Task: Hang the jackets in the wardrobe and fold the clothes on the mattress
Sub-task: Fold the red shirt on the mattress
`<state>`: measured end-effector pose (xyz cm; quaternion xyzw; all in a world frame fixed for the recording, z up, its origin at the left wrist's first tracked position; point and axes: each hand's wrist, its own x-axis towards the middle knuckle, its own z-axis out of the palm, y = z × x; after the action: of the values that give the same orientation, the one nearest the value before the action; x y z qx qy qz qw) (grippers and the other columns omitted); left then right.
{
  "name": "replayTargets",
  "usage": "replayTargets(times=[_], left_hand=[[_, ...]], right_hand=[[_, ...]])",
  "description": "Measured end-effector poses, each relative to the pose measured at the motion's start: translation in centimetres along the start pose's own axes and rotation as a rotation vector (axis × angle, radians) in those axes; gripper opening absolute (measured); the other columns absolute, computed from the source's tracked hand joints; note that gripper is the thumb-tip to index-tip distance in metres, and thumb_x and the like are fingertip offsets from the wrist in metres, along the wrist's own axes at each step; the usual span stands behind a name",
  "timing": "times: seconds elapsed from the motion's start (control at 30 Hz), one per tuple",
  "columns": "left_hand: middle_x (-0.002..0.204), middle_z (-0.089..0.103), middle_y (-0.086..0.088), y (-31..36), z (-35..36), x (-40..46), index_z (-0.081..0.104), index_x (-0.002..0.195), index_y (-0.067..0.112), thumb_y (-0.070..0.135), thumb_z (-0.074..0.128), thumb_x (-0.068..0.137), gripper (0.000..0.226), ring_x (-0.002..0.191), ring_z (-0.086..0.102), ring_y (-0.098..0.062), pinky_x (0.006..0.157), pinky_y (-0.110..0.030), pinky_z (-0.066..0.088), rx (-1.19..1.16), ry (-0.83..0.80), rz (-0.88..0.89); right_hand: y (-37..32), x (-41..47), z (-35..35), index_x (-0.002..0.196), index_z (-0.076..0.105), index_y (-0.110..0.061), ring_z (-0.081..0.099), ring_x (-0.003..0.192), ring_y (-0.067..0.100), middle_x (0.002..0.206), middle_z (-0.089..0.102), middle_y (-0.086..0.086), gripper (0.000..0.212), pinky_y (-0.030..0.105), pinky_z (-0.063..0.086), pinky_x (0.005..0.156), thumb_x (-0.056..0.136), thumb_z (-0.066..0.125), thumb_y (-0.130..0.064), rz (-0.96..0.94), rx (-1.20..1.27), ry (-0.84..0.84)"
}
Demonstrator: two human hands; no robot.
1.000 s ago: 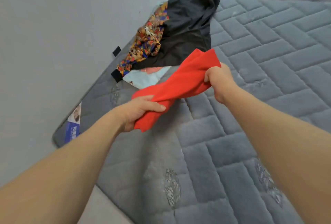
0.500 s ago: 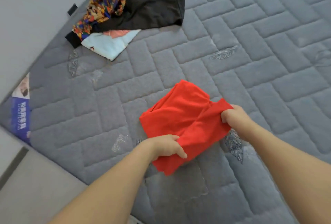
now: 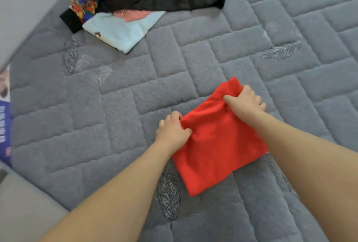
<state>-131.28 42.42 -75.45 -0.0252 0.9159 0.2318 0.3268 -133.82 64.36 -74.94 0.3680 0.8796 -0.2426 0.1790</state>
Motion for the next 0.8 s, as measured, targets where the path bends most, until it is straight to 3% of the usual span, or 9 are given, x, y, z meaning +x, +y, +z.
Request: replayTargets(times=[0.1, 0.17, 0.23, 0.33, 0.47, 0.57, 0.63, 0.7, 0.8], left_hand=[[0.098, 0.067, -0.005, 0.0, -1.0, 0.6, 0.052, 0.099, 0.018, 0.037, 0.071, 0.073, 0.038, 0.093, 0.064, -0.026, 0.085, -0.042, 0.054, -0.151, -0.195, -0.050], [0.094, 0.072, -0.007, 0.2, -2.0, 0.3, 0.065, 0.091, 0.013, 0.025, 0.077, 0.074, 0.024, 0.084, 0.069, -0.023, 0.081, -0.041, 0.058, -0.234, -0.331, -0.050], [0.100, 0.073, -0.008, -0.1, -2.8, -0.4, 0.068, 0.099, 0.012, 0.012, 0.077, 0.075, 0.026, 0.089, 0.071, -0.025, 0.084, -0.044, 0.059, -0.310, -0.425, -0.067], [0.106, 0.073, -0.011, -0.9, -4.0, -2.4, 0.067, 0.108, 0.010, 0.001, 0.071, 0.077, 0.033, 0.096, 0.071, -0.030, 0.086, -0.049, 0.058, -0.356, -0.467, -0.050], [0.101, 0.073, -0.009, -2.7, -7.2, -6.8, 0.065, 0.101, 0.013, 0.000, 0.070, 0.082, 0.023, 0.090, 0.069, -0.026, 0.090, -0.046, 0.056, -0.473, -0.419, -0.051], [0.105, 0.073, -0.013, -4.5, -11.8, -12.3, 0.063, 0.107, 0.010, 0.018, 0.082, 0.074, 0.039, 0.096, 0.071, -0.030, 0.091, -0.048, 0.056, -0.501, -0.278, -0.071], [0.097, 0.074, -0.008, -5.6, -15.8, -17.3, 0.064, 0.100, 0.014, 0.024, 0.084, 0.075, 0.034, 0.089, 0.071, -0.023, 0.089, -0.043, 0.057, -0.443, -0.138, -0.067], [0.089, 0.072, 0.001, -6.6, -20.1, -23.6, 0.064, 0.090, 0.020, 0.029, 0.083, 0.078, 0.024, 0.082, 0.067, -0.014, 0.084, -0.033, 0.054, -0.351, 0.000, -0.080], [0.095, 0.069, 0.002, -8.5, -26.0, -33.4, 0.064, 0.092, 0.020, 0.035, 0.081, 0.079, 0.026, 0.091, 0.064, -0.016, 0.088, -0.032, 0.050, -0.177, 0.127, -0.141]], right_hand=[[-0.3, 0.2, -0.8, 0.122, 0.058, -0.016, 0.059, 0.111, 0.031, 0.122, 0.063, 0.009, 0.071, 0.043, 0.043, 0.100, 0.068, 0.070, -0.061, -0.016, 0.110, -0.227], [-0.9, 0.0, -1.6, 0.108, 0.066, -0.013, 0.068, 0.091, 0.027, 0.105, 0.071, 0.009, 0.049, 0.042, 0.055, 0.087, 0.071, 0.079, -0.042, -0.040, 0.275, -0.373], [-1.6, -0.6, -2.4, 0.102, 0.069, -0.011, 0.071, 0.088, 0.032, 0.097, 0.074, 0.012, 0.035, 0.047, 0.058, 0.085, 0.072, 0.078, -0.025, -0.075, 0.314, -0.500], [-3.1, -2.6, -3.6, 0.100, 0.070, -0.004, 0.070, 0.084, 0.034, 0.093, 0.074, 0.017, 0.041, 0.052, 0.056, 0.083, 0.062, 0.074, -0.020, -0.180, 0.329, -0.562], [-5.6, -7.2, -5.0, 0.095, 0.064, -0.010, 0.060, 0.076, 0.027, 0.083, 0.065, 0.015, 0.026, 0.036, 0.052, 0.070, 0.073, 0.061, 0.002, -0.305, 0.513, -0.574], [-7.6, -13.8, -6.4, 0.088, 0.064, -0.012, 0.057, 0.073, 0.026, 0.079, 0.062, 0.014, 0.034, 0.035, 0.043, 0.067, 0.054, 0.060, -0.009, -0.269, 0.567, -0.621], [-9.5, -18.6, -7.4, 0.080, 0.061, -0.012, 0.050, 0.072, 0.027, 0.075, 0.056, 0.014, 0.040, 0.035, 0.037, 0.063, 0.040, 0.055, -0.012, -0.285, 0.593, -0.648], [-11.8, -24.5, -8.8, 0.070, 0.056, -0.013, 0.046, 0.070, 0.025, 0.072, 0.051, 0.012, 0.030, 0.032, 0.033, 0.058, 0.040, 0.054, -0.013, -0.362, 0.653, -0.693], [-15.2, -34.3, -11.3, 0.079, 0.064, -0.016, 0.060, 0.073, 0.026, 0.078, 0.066, 0.010, 0.026, 0.037, 0.048, 0.067, 0.054, 0.063, -0.025, -0.509, 0.723, -0.720]])
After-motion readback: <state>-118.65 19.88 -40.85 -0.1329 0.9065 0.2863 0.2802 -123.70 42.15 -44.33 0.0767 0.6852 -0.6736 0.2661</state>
